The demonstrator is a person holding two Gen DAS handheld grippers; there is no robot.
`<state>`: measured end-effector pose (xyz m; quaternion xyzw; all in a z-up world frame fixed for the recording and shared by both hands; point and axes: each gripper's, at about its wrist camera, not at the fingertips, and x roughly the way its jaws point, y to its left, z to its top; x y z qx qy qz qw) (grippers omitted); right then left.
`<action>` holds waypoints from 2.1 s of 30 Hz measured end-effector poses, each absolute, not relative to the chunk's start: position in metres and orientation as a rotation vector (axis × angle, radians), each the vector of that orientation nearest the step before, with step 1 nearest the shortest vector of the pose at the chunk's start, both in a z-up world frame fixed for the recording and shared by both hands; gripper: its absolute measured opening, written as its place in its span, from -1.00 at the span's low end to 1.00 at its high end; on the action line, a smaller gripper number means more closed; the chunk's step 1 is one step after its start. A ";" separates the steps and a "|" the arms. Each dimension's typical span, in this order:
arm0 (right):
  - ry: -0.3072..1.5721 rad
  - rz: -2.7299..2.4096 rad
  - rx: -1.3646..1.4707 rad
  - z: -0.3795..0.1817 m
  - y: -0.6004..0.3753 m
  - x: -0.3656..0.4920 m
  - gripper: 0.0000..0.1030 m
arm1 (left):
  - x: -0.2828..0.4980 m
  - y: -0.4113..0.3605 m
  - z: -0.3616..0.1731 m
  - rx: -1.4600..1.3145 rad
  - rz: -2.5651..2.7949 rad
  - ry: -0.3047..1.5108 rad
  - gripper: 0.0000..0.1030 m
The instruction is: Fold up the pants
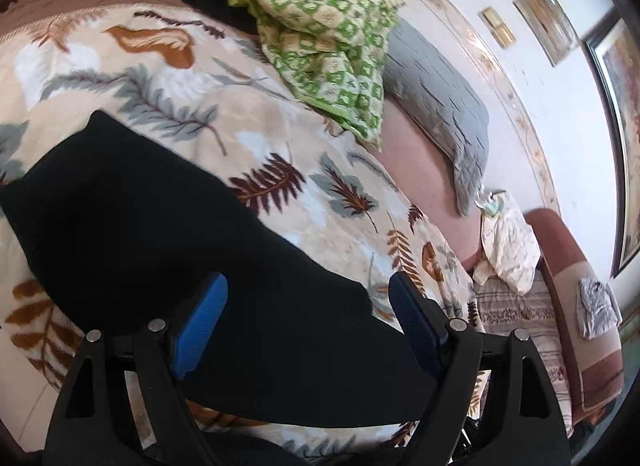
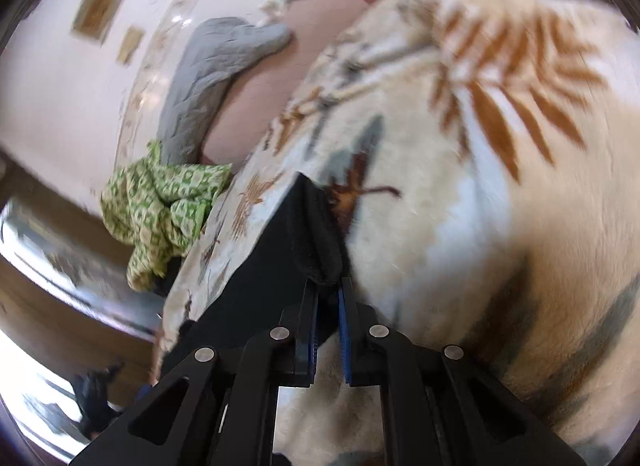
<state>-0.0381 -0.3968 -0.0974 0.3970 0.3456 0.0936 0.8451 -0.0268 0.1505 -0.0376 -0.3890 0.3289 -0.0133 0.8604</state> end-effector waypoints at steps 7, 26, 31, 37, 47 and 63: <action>0.645 0.360 0.689 -0.043 -0.355 -0.041 -0.85 | -0.023 0.151 -0.046 -0.842 -0.027 0.682 0.61; 1.043 0.842 0.008 0.003 -0.082 0.007 -0.86 | -0.022 0.160 -0.057 -0.919 -0.055 0.692 0.61; 1.157 0.824 -0.118 -0.027 -0.054 0.012 -0.85 | -0.021 0.159 -0.055 -0.904 -0.053 0.691 0.61; 1.197 0.894 0.009 -0.025 -0.069 0.014 -0.57 | -0.018 0.149 -0.048 -0.835 -0.075 0.700 0.61; 0.902 0.800 -0.088 0.025 -0.204 -0.029 0.00 | 0.027 0.057 0.005 -0.044 -0.688 0.774 0.61; 0.803 0.924 -0.485 -0.009 -0.172 0.012 0.01 | 0.038 0.020 -0.053 0.287 -0.763 0.934 0.00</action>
